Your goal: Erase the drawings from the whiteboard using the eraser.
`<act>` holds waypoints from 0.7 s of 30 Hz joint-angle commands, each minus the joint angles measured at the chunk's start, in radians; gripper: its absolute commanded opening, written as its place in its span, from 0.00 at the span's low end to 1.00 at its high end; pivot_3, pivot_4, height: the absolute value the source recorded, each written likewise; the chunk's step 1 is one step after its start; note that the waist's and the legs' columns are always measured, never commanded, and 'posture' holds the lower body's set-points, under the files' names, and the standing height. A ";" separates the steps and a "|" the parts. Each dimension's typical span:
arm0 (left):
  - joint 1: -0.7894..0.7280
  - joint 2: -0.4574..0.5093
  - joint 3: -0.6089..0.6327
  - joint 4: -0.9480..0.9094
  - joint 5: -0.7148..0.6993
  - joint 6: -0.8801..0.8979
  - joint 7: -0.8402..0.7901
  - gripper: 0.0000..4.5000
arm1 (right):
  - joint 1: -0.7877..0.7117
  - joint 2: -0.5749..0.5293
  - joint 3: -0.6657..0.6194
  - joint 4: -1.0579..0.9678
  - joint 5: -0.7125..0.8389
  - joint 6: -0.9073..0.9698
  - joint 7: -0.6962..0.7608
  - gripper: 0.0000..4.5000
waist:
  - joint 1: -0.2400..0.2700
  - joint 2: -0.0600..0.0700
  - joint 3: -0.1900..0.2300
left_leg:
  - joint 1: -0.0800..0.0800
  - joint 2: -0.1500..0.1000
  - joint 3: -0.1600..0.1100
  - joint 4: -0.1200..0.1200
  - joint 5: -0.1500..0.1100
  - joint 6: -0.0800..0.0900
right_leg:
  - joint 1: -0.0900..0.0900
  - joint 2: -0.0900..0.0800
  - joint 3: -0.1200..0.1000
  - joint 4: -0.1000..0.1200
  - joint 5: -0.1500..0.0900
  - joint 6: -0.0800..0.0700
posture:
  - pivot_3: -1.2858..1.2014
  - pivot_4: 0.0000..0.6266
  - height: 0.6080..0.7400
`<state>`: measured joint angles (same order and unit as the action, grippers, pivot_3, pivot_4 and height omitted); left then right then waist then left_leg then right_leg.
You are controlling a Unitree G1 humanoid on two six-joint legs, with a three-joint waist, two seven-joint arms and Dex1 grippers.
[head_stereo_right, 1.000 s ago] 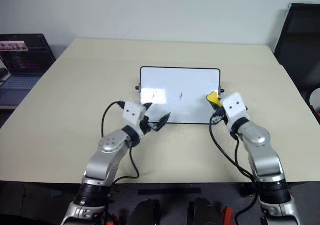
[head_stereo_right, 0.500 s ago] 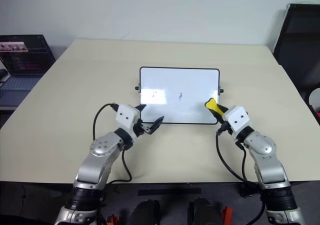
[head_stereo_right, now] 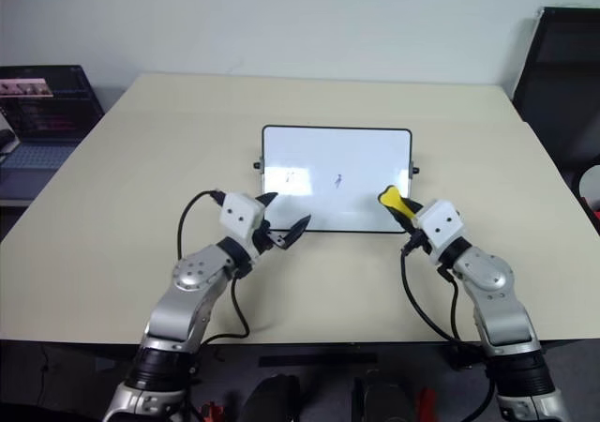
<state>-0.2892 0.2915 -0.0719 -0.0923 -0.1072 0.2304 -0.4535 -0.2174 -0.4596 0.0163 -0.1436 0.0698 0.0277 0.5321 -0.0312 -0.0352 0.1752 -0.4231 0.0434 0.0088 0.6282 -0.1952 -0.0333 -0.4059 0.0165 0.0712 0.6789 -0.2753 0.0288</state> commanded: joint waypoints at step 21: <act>-0.030 -0.002 0.013 0.003 -0.003 -0.026 -0.004 1.00 | -0.065 0.047 0.016 -0.114 -0.023 0.140 -0.075 0.15 | -0.001 0.000 0.000 | 0.000 0.000 0.000 0.000 0.000 0.000 | 0.000 0.000 0.000 0.000 0.000 0.000 | 0.52 0.24 1.00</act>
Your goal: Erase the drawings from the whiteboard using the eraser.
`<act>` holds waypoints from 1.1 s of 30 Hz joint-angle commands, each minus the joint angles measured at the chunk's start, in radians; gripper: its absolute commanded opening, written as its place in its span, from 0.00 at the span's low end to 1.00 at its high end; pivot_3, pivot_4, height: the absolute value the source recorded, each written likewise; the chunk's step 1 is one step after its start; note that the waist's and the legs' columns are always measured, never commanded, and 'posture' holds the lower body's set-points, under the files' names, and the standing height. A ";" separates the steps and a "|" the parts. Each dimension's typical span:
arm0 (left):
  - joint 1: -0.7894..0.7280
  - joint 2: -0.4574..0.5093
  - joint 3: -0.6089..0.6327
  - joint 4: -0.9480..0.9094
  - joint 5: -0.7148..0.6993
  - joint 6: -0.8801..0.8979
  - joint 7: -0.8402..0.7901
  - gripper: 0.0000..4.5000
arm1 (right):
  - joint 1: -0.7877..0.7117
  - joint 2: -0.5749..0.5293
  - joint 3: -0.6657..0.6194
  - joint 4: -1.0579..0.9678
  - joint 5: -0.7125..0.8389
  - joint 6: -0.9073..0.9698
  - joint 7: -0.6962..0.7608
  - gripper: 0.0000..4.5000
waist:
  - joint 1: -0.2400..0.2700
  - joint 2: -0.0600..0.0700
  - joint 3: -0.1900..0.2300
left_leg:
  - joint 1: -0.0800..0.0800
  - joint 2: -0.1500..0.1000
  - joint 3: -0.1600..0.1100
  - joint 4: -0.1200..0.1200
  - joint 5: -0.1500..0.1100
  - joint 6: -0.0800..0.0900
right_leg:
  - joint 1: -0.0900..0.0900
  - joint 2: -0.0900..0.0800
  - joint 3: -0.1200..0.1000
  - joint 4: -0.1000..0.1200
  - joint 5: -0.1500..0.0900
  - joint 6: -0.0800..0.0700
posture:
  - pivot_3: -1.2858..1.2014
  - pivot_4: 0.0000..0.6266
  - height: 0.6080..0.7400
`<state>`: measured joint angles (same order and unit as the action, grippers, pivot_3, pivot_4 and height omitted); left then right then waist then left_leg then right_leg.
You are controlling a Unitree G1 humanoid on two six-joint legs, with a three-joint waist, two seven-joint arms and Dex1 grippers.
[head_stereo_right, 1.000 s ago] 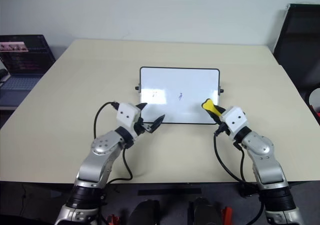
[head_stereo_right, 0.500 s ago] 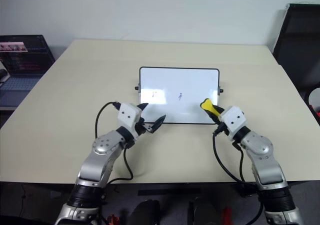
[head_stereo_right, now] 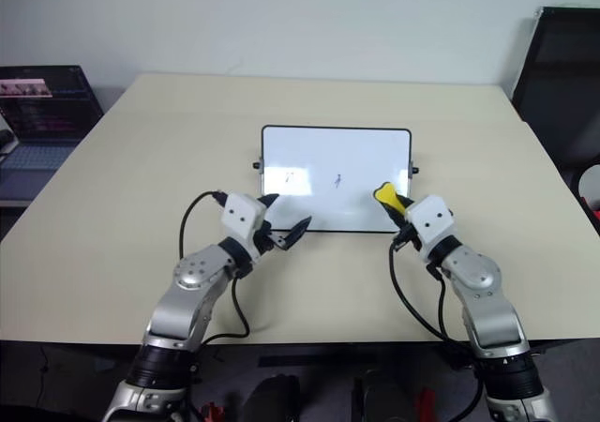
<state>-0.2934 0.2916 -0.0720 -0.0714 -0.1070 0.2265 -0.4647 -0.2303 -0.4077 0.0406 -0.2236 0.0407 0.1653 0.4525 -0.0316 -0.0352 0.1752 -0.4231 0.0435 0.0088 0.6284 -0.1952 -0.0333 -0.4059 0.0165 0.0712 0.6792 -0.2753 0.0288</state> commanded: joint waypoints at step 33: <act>-0.086 -0.019 0.006 0.059 0.000 -0.058 0.000 1.00 | -0.671 0.141 0.190 0.624 -0.228 0.172 -0.076 0.15 | -0.001 0.000 0.000 | 0.000 0.001 0.000 0.000 0.000 0.000 | 0.000 0.000 0.000 0.001 0.003 -0.005 | 0.52 0.24 1.00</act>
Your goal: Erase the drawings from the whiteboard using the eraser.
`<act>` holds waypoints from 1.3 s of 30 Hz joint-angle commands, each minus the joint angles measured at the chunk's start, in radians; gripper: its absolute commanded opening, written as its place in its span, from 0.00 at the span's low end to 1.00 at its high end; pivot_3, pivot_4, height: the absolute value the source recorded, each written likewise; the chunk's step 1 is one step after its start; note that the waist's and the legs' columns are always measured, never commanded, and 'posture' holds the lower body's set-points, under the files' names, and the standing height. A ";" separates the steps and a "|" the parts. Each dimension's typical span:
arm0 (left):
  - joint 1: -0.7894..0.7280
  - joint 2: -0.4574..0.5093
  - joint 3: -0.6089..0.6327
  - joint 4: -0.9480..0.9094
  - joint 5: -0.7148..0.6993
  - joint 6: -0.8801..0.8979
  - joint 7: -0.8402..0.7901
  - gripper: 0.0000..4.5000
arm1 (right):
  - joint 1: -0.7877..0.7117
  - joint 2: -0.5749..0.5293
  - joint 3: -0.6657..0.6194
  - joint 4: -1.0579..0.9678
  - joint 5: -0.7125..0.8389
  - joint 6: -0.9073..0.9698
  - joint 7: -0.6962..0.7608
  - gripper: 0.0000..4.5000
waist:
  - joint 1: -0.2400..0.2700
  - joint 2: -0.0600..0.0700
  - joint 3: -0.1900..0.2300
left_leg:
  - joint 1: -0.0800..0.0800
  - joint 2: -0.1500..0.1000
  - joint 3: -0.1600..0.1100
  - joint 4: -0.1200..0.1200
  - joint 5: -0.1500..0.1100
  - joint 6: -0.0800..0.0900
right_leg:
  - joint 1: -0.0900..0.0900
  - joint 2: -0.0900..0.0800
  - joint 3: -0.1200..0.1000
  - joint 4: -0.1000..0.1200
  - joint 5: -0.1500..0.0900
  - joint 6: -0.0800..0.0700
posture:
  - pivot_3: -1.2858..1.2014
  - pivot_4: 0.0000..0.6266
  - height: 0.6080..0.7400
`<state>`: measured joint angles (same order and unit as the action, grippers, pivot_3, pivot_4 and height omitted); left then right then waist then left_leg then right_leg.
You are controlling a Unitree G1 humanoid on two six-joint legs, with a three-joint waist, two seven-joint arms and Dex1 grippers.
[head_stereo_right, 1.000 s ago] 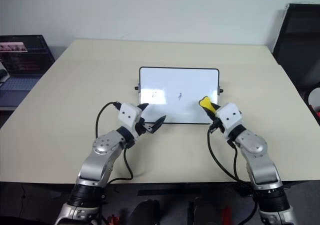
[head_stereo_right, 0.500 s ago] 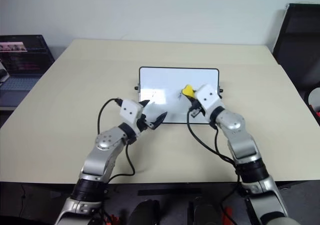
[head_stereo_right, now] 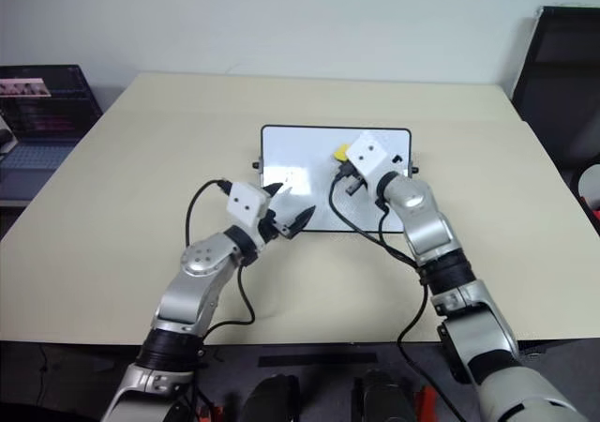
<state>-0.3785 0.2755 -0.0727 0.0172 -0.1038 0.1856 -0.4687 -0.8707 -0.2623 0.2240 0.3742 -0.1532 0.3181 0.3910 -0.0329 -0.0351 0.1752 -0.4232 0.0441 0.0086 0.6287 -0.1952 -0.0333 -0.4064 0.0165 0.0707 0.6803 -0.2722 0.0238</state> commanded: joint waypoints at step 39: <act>0.041 0.007 0.040 -0.059 -0.007 0.001 0.021 1.00 | 0.027 0.028 0.066 -0.019 -0.122 -0.005 -0.029 0.15 | -0.007 -0.001 -0.002 | 0.004 0.000 0.003 -0.002 0.000 0.000 | 0.001 0.000 0.001 0.000 0.000 0.001 | 0.52 0.24 1.00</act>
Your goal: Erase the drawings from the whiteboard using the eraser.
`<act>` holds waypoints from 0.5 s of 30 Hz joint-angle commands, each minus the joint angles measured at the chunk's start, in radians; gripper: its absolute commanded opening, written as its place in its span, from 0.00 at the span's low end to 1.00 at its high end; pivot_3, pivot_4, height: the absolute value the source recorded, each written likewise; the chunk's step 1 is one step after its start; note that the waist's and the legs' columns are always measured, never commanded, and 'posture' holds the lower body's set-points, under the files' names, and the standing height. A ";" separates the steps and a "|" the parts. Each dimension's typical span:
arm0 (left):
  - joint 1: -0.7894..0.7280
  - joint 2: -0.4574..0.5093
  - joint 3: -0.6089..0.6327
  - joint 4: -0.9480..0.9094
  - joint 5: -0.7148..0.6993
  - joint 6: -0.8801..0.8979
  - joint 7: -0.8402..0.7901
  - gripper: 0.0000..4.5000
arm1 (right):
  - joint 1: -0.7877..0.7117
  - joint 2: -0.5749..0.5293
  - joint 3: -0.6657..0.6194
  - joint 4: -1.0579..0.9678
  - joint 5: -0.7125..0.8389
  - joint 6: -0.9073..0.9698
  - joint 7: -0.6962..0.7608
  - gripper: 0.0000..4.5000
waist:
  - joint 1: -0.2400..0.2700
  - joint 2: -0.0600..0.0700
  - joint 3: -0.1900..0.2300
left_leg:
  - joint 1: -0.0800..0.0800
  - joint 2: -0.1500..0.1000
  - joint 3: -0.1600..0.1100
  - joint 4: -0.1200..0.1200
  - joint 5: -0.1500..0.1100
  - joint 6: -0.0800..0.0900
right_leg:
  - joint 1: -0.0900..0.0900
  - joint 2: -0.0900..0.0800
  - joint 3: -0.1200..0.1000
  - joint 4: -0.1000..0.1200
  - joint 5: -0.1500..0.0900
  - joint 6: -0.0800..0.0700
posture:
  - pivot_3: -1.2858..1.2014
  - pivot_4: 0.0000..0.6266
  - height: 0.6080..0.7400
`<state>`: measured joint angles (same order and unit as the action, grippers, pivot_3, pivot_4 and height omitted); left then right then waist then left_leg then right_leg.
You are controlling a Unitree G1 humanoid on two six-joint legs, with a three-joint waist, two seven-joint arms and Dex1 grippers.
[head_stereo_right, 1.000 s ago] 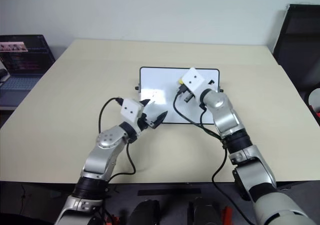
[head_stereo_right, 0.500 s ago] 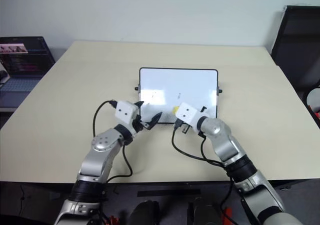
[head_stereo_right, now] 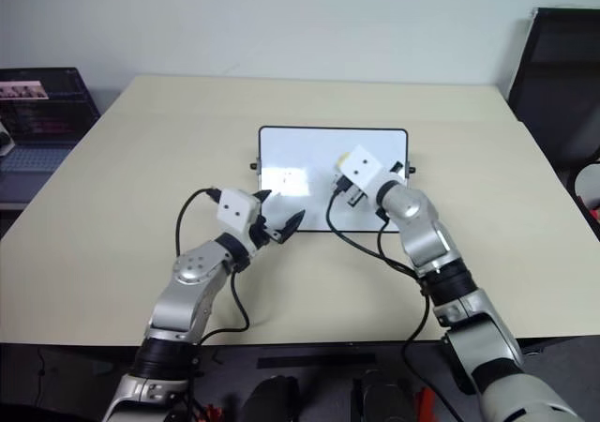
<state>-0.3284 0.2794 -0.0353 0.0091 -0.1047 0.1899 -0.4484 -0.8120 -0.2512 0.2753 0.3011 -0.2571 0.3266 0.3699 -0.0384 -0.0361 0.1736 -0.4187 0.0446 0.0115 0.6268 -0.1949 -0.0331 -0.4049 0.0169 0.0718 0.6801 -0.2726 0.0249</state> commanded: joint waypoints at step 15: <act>0.025 0.010 0.015 -0.107 -0.007 0.039 0.015 1.00 | 0.157 0.012 0.103 -0.127 -0.048 0.072 0.114 0.15 | -0.017 0.000 0.000 | 0.001 0.001 -0.001 0.001 0.000 0.000 | 0.001 0.000 0.000 0.000 -0.001 0.002 | 0.52 0.24 1.00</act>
<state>-0.3042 0.2848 -0.0322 -0.0430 -0.1048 0.2337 -0.4428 -0.6818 -0.2236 0.3701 0.1824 -0.2926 0.3580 0.4628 -0.0550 -0.0364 0.1733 -0.4179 0.0457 0.0106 0.6278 -0.1948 -0.0330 -0.4038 0.0164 0.0717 0.6804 -0.2734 0.0267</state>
